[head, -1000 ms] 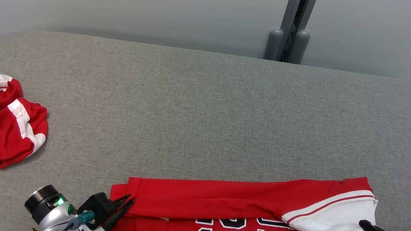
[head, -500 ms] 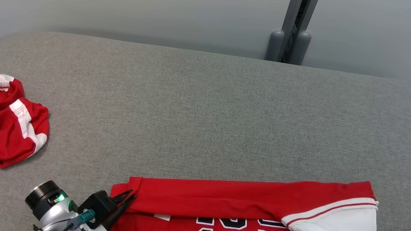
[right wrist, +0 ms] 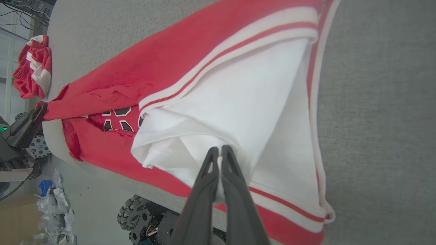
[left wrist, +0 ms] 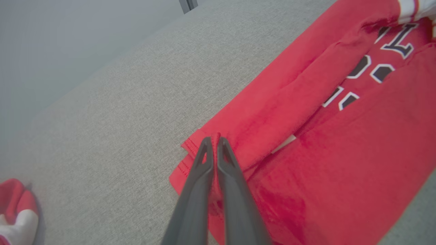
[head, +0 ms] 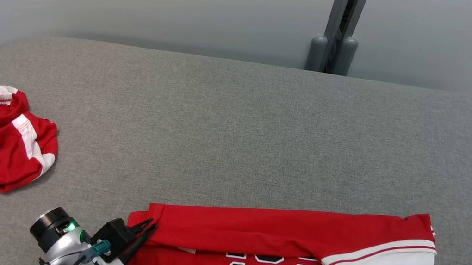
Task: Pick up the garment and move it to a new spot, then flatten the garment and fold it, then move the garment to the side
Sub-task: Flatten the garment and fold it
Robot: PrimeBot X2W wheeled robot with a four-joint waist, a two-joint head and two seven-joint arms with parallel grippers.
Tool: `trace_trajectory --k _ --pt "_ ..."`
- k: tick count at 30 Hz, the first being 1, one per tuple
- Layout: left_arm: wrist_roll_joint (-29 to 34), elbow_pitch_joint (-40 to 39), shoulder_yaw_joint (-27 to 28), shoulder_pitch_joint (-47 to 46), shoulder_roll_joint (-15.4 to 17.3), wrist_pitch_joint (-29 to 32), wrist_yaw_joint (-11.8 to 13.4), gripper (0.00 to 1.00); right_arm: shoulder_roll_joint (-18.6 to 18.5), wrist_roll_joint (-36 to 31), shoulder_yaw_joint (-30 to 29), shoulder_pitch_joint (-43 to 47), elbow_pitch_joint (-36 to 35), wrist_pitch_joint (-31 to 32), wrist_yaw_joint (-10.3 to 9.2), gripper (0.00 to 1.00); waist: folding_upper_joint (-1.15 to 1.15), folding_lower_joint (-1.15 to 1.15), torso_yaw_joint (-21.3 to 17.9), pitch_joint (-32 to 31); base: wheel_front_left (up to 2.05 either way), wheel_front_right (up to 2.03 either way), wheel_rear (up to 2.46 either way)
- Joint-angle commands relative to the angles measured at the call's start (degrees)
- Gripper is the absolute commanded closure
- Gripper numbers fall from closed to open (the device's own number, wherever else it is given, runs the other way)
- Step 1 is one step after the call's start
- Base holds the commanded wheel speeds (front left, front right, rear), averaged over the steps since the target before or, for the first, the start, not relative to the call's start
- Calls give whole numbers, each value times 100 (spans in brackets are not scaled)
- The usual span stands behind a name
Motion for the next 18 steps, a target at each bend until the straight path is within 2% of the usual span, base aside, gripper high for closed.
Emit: trace_trajectory --k 1,10,15,16,17,18 --pt "-34 -16 7 -5 48 22 46 100 64 -107 -128 76 -58 103 3 100 0 0 3 -1 0 0 0" --pt "-104 -104 -62 67 95 141 28 100 487 -732 -706 282 -307 705 3 100 0 0 -12 -2 0 0 0" --pt "-146 -84 -144 107 115 326 -23 100 764 -1065 -977 285 -401 813 3 100 0 0 -32 -6 0 0 0" --pt "-164 -72 -148 125 113 357 -14 100 823 -1133 -1030 270 -421 796 3 58 0 0 -37 -8 0 0 0" --pt "-187 -62 -154 143 110 395 -4 82 893 -1182 -1091 273 -395 833 3 0 0 0 -41 -10 0 0 0" --pt "-190 -61 -159 151 112 426 3 65 952 -1236 -1136 269 -377 877 3 0 0 0 -43 -13 0 0 0"
